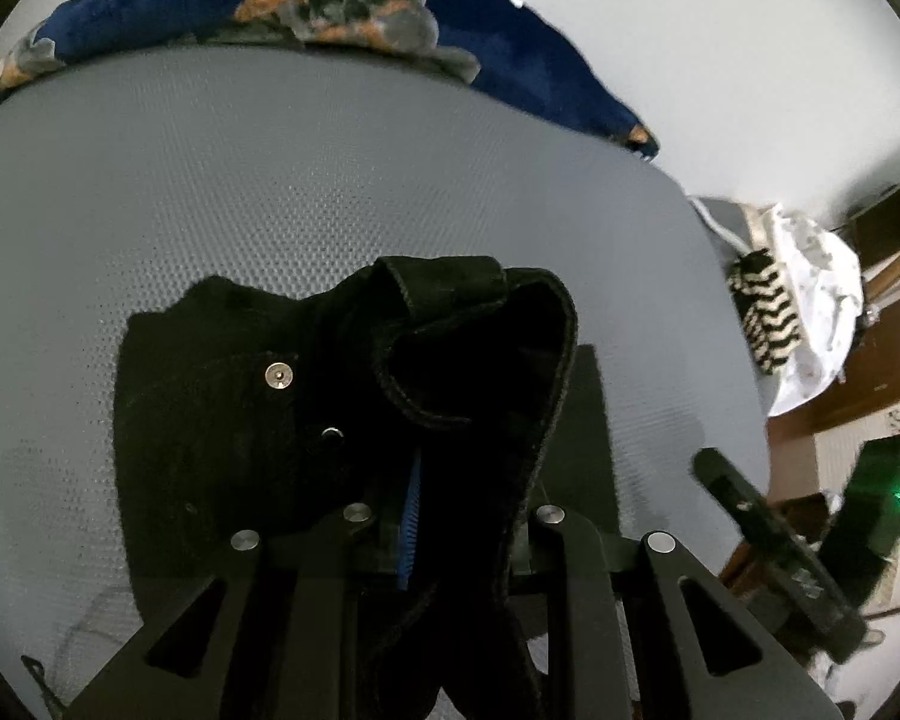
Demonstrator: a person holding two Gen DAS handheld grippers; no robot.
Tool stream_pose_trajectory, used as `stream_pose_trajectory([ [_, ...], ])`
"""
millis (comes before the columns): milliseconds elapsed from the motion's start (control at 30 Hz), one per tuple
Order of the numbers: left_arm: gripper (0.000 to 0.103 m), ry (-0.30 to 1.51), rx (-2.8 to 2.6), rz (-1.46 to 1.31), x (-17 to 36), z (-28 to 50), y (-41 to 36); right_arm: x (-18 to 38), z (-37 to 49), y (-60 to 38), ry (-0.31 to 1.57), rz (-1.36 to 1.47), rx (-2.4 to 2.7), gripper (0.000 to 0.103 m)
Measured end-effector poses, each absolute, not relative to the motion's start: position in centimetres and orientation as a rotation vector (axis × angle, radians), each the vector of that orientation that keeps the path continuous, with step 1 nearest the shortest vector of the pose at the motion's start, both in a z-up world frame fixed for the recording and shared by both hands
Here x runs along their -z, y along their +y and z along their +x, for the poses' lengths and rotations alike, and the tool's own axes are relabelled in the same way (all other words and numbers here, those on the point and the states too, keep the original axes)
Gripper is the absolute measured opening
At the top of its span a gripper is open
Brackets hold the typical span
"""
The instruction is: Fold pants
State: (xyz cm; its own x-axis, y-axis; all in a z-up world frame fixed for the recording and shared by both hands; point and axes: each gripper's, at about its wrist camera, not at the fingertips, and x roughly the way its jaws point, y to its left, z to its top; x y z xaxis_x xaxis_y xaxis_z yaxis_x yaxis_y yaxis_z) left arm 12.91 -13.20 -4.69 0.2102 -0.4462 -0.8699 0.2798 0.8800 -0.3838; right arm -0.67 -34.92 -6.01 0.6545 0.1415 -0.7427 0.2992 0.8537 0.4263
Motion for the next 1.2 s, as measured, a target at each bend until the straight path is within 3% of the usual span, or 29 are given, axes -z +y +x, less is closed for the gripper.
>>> stream_pose_trajectory([
  [200,0.033,1.279,0.523,-0.161,6.6,12.8,-14.0,6.3,-0.6,-35.0,0.871,0.578,0.079,0.077],
  [367,0.056,1.261,0.570,-0.200,6.8,12.3,-13.7,6.3,-0.5,-35.1,0.876,0.581,0.069,0.077],
  [500,0.063,1.213,0.604,-0.160,5.9,11.3,-13.2,6.6,-0.4,-34.8,0.892,0.580,0.063,0.077],
  [800,0.064,1.115,0.498,-0.139,4.4,9.7,-8.7,6.8,0.1,-33.1,0.918,0.590,-0.099,0.077],
  [1200,0.065,1.109,0.232,0.042,6.7,8.9,-3.9,9.6,4.1,-30.6,1.061,0.515,-0.338,0.077],
])
